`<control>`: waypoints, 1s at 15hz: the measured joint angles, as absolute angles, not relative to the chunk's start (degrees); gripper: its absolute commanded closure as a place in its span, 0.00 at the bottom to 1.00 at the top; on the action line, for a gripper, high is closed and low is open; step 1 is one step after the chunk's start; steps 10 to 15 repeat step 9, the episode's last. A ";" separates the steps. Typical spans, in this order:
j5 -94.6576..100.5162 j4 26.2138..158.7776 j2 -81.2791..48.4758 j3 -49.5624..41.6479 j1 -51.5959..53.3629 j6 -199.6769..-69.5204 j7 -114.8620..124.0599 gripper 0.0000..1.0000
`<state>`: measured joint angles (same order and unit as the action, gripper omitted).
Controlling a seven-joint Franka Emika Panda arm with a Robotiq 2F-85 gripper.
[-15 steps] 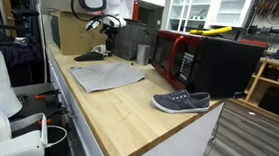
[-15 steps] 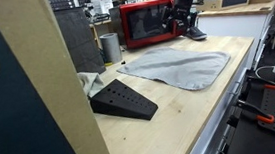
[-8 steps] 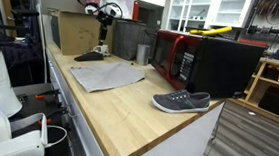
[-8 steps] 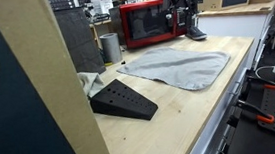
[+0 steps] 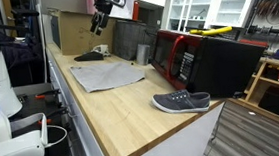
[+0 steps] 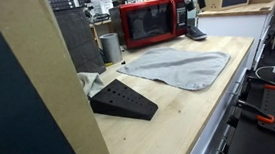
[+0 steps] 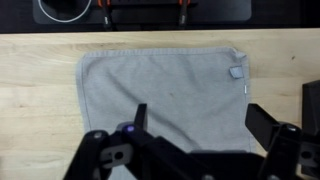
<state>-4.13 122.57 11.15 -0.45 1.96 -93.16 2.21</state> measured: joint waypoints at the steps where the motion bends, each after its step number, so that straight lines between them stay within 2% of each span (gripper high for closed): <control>1: -2.75 122.08 11.17 -0.40 1.97 -92.42 1.27 0.00; 15: -1.24 121.88 11.45 0.02 1.97 -92.35 1.10 0.00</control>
